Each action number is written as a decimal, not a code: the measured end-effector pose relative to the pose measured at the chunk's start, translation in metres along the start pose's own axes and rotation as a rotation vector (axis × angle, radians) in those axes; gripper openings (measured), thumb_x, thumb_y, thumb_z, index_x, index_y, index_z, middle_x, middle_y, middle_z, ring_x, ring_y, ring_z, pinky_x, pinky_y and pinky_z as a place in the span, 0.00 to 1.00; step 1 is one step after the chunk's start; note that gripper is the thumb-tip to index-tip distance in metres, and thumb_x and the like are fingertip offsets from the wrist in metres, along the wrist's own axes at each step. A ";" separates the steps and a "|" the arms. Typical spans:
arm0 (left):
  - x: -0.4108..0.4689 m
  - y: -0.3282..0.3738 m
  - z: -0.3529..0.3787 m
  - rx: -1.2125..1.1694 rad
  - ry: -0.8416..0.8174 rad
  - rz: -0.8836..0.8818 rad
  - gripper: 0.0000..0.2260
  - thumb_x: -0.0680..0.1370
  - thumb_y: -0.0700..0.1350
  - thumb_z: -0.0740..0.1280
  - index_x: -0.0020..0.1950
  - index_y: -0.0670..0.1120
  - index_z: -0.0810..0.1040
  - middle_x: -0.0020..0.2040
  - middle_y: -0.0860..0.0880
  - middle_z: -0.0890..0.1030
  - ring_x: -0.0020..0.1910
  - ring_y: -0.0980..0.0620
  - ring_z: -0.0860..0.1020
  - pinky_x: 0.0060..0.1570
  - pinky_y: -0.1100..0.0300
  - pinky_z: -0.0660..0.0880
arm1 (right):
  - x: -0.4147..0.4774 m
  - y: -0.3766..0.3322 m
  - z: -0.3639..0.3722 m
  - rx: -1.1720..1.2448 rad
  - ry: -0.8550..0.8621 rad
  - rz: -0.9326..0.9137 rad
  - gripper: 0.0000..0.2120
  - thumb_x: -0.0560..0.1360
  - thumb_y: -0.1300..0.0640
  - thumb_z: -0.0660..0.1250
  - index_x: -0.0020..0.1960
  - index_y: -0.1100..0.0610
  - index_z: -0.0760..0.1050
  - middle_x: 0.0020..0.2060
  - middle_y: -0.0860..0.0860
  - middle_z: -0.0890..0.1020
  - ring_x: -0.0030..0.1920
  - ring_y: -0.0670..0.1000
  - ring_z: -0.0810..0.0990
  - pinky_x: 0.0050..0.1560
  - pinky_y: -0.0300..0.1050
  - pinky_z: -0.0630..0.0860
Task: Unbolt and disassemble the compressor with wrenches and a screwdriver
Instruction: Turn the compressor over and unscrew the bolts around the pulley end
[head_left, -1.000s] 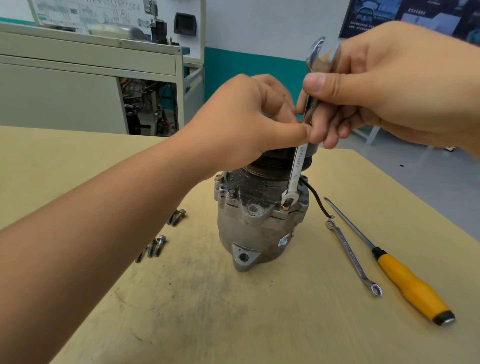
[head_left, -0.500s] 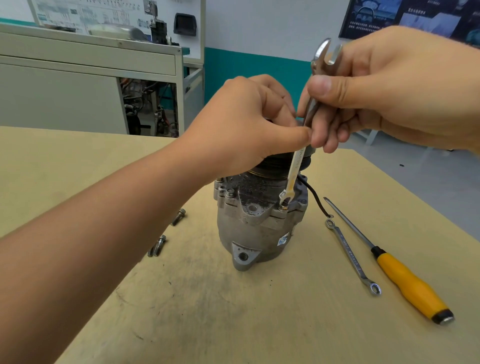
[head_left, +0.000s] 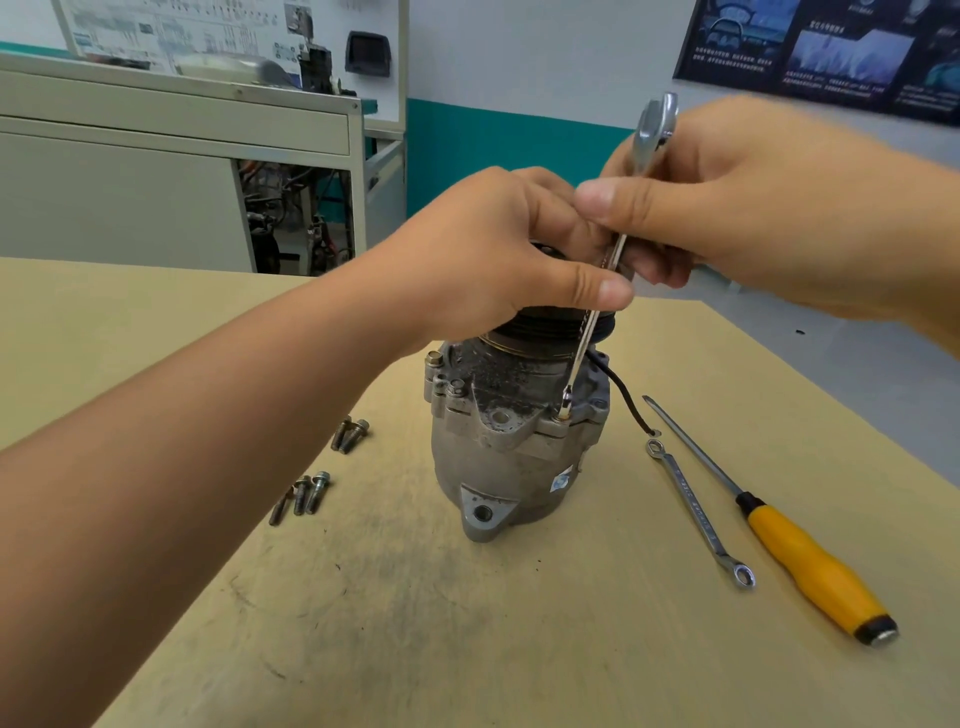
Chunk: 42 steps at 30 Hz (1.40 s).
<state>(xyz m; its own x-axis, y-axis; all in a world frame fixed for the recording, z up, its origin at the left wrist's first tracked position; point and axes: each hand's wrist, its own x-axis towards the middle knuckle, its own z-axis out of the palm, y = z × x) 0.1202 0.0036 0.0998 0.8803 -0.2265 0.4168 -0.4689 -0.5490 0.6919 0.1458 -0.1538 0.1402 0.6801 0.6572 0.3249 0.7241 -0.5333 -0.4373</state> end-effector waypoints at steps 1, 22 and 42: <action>0.001 0.000 0.001 -0.004 0.008 0.000 0.12 0.59 0.56 0.71 0.39 0.53 0.83 0.50 0.58 0.77 0.51 0.65 0.75 0.49 0.78 0.67 | 0.000 0.000 -0.001 -0.018 0.010 0.008 0.16 0.75 0.42 0.62 0.38 0.53 0.77 0.25 0.46 0.78 0.26 0.41 0.74 0.33 0.36 0.70; -0.003 0.012 0.016 0.202 0.181 0.011 0.15 0.66 0.58 0.72 0.31 0.47 0.77 0.42 0.58 0.74 0.55 0.49 0.73 0.60 0.44 0.68 | -0.005 0.009 -0.021 0.326 -0.200 0.080 0.13 0.66 0.48 0.66 0.40 0.56 0.83 0.28 0.54 0.81 0.26 0.44 0.77 0.27 0.32 0.73; 0.009 -0.002 0.000 0.093 0.030 -0.084 0.07 0.67 0.54 0.75 0.40 0.53 0.83 0.51 0.57 0.79 0.51 0.64 0.75 0.42 0.81 0.64 | 0.011 0.002 -0.009 0.035 -0.095 0.149 0.11 0.79 0.54 0.63 0.38 0.54 0.76 0.26 0.49 0.79 0.27 0.41 0.75 0.28 0.32 0.71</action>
<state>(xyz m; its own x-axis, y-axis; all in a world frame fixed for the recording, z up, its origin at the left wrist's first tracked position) 0.1291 0.0023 0.1021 0.9129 -0.1534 0.3783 -0.3839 -0.6375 0.6680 0.1558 -0.1521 0.1509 0.7644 0.6206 0.1747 0.6109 -0.6107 -0.5038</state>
